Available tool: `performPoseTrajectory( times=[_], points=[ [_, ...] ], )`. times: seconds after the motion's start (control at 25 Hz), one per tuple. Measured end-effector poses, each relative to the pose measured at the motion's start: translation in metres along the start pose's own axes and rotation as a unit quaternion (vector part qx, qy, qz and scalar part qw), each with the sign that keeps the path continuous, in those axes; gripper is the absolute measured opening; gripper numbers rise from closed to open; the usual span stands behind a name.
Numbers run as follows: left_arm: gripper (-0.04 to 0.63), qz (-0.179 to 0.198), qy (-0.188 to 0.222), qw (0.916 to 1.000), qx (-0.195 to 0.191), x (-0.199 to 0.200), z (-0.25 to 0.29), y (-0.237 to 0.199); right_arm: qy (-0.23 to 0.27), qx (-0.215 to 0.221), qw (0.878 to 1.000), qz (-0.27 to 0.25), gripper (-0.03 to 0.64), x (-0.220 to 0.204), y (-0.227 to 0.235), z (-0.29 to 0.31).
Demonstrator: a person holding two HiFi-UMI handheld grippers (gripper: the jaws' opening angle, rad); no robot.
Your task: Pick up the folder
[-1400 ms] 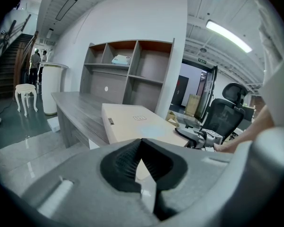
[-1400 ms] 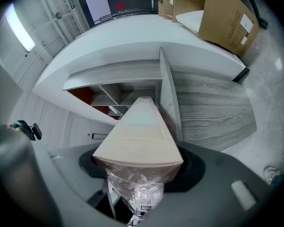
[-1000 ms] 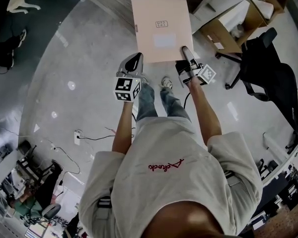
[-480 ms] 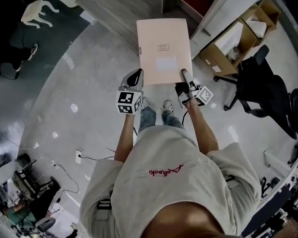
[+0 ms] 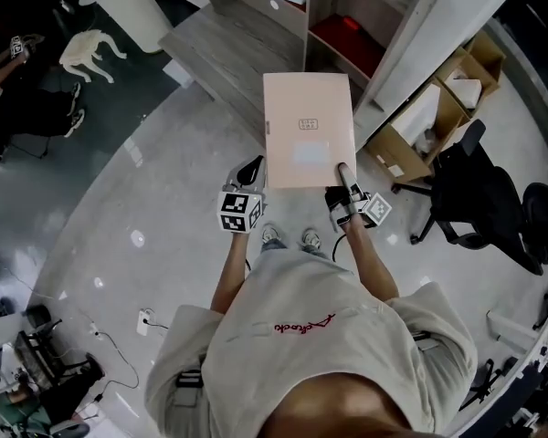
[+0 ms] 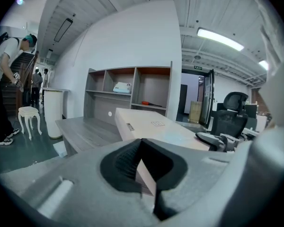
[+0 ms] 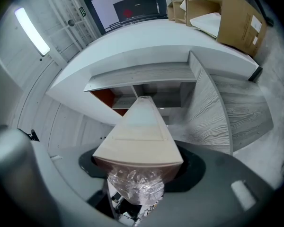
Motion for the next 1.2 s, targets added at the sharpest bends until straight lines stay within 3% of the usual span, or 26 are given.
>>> performPoseTrajectory(
  times=[0.56,1.2],
  points=[
    [-0.002,0.002,0.032,0.9994,0.012,0.027,0.001,-0.028,0.008,0.022,1.0,0.003,0.295,0.001,-0.008,0.021],
    [-0.002,0.008,0.037,0.9992,0.011,0.038,0.012,-0.037,0.001,0.023,1.0,-0.002,0.296,0.001,-0.001,0.038]
  ],
)
Point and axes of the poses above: the fingertips, and each gripper's own axes: z forward along the fingers, y to its right, x out of its top, the point moved 5 cm from there along -z, backward along the fingers, and after that the axes turned 10 degrees about -y, right-handed, at the moved point
